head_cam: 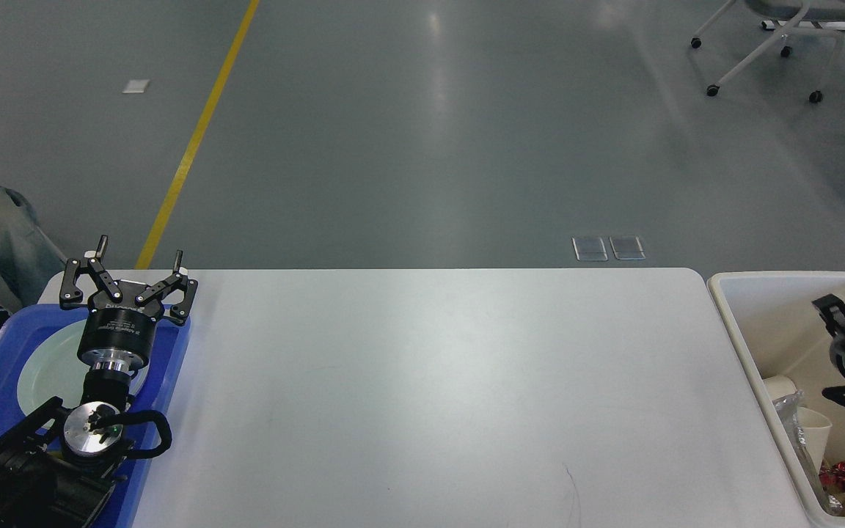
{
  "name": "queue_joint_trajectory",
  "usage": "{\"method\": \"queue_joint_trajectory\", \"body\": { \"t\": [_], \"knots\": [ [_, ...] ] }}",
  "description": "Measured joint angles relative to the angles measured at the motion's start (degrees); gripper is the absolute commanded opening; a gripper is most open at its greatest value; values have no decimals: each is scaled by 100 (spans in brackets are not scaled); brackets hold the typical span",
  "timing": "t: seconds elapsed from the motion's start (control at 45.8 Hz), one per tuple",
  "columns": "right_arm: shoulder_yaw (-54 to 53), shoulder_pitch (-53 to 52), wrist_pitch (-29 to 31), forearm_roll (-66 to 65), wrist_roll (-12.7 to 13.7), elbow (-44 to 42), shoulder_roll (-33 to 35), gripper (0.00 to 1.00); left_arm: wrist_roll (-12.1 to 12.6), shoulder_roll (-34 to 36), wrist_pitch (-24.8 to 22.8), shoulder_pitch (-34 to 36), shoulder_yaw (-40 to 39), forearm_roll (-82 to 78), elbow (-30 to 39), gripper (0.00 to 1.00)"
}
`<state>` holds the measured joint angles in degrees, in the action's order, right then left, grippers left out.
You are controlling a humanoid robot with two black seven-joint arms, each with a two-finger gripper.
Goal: Tidy desktop
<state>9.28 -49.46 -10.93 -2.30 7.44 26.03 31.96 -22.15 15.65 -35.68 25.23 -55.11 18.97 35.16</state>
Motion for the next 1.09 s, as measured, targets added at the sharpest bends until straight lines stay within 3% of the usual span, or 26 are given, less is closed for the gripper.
{"method": "queue_joint_trajectory", "body": {
  "t": [0.219,0.459,0.524,0.634,0.743,0.874,1.093],
  "knots": [
    [-4841,734,62,-1112,-345,711,-168,100,0,0,0,0,0,0,0,96],
    [-7227,2048,227,-1441,-753,2765,-617,100,0,0,0,0,0,3,0,96],
    [-7591,2356,424,-1499,-1046,3051,-848,100,0,0,0,0,0,3,0,96],
    [-7964,2800,1114,-1632,-1967,3181,-1203,100,0,0,0,0,0,4,0,96],
    [-8039,3117,1917,-1648,-2613,3061,-1375,100,0,0,0,0,0,3,0,96],
    [-8052,3365,2287,-1665,-2896,2892,-1533,100,0,0,0,0,0,3,0,96],
    [-8014,3403,1639,-1703,-2981,2826,-1781,100,0,0,0,0,0,-2,0,96]
  ]
}}
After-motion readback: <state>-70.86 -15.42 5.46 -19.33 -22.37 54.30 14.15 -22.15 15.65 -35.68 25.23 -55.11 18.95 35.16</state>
